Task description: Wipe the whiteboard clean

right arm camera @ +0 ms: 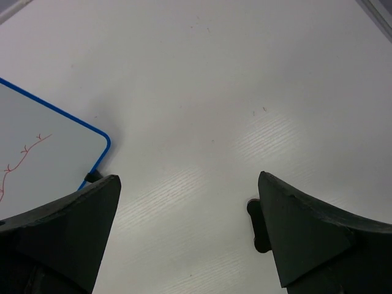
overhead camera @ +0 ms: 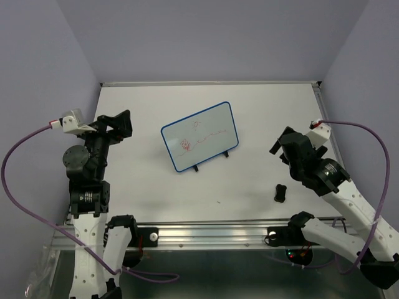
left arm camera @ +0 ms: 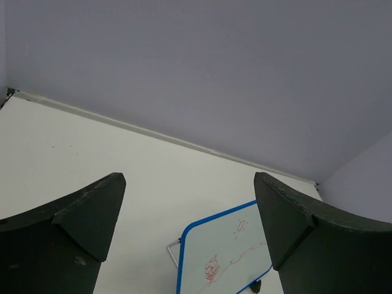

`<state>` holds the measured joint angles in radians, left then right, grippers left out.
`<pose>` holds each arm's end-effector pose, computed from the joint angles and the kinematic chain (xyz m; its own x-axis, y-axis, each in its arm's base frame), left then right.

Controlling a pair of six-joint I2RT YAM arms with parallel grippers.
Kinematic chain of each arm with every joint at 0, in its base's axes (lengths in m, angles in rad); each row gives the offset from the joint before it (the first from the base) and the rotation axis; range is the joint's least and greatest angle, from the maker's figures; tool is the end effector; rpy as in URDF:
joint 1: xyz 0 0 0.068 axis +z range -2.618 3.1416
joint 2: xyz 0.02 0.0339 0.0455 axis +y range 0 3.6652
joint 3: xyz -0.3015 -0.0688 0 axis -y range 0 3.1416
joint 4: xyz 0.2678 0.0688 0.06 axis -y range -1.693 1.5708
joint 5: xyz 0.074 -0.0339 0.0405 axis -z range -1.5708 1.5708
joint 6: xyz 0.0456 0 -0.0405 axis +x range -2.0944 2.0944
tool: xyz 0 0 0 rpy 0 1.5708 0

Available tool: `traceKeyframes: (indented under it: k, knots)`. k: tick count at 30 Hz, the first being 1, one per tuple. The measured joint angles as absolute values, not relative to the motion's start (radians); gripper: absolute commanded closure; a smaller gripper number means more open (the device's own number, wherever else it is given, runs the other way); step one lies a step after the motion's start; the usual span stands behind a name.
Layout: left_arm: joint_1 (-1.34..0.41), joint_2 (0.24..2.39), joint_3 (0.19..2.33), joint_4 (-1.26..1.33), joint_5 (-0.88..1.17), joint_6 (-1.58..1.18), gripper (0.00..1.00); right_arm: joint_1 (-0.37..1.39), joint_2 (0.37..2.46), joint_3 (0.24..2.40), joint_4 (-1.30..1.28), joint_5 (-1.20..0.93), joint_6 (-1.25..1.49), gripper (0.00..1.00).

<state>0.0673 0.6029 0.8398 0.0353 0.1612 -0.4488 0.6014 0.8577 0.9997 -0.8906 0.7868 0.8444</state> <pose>0.1327 0.0016 0.4376 0.2036 -0.4155 -0.8865 0.1956 0.9045 -0.3790 0.1479 0.0623 0.3666 -0.3516 0.3989 -0.8469 0.4383 0.8695 0.2276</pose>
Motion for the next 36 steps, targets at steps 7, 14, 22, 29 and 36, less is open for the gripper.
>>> traceKeyframes:
  k: [7,14,22,29,36]
  knots:
    - [0.067,0.651,0.827,0.027,0.216,-0.447,0.01,0.601,0.808,1.0,-0.868,0.764,0.753,0.0]
    - [0.067,0.722,0.643,0.247,0.451,-0.398,0.01,0.601,0.863,1.0,-0.851,0.708,0.69,0.0]
    - [0.067,0.891,0.493,0.419,0.63,-0.299,0.01,0.601,0.94,0.999,-0.816,0.626,0.643,0.0]
    - [0.067,1.036,0.477,0.528,0.763,-0.224,0.01,0.601,0.974,0.997,-0.78,0.588,0.64,0.0]
    - [0.067,1.199,0.5,0.554,0.867,-0.175,0.01,0.601,0.975,0.984,-0.755,0.565,0.642,0.0]
